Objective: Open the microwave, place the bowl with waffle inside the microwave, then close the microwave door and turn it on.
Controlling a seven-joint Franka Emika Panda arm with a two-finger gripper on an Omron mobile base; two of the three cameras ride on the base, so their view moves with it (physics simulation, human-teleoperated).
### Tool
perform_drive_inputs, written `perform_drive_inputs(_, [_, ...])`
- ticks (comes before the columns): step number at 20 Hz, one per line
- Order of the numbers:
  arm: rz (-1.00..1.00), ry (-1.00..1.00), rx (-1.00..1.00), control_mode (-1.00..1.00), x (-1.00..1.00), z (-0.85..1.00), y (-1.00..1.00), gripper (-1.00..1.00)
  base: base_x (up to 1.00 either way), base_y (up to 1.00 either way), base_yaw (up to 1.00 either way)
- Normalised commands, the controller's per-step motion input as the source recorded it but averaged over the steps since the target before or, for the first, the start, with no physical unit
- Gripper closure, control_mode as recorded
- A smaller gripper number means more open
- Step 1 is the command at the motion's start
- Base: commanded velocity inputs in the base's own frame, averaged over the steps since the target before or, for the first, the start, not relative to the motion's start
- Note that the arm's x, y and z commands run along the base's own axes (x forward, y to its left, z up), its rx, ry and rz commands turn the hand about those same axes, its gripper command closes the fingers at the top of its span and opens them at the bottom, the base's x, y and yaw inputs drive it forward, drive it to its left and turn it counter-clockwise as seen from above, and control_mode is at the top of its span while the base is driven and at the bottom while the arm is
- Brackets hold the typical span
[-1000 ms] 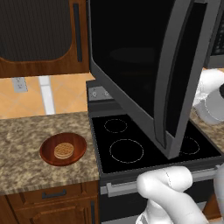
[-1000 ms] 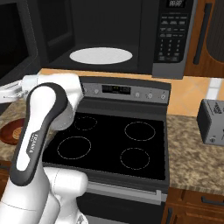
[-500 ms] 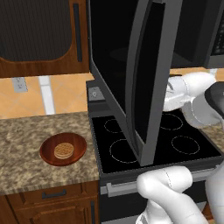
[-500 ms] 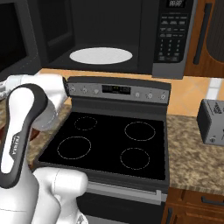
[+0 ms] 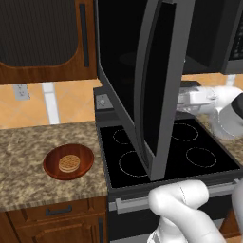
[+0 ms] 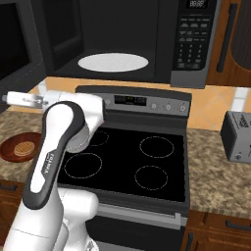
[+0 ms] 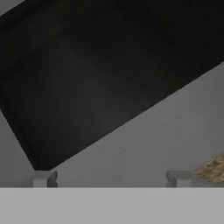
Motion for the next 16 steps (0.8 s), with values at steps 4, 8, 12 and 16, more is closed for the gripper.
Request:
perform_drive_inputs(4, [-0.2,0.32,-0.14,-1.0,0.81,-0.62,-0.46,-1.0,0.0,0.0,0.0])
perform_drive_inputs(8, [-0.16,0.37,-0.13,-1.0,0.98,-0.91,-0.26,-1.0,0.0,0.0,0.0])
perform_drive_inputs(12, [-0.14,0.27,-0.2,-1.0,0.87,-1.0,-0.01,-1.0,0.0,0.0,0.0])
perform_drive_inputs(16, [-0.07,0.26,-0.28,-1.0,0.61,-0.9,0.18,-1.0,0.0,0.0,0.0])
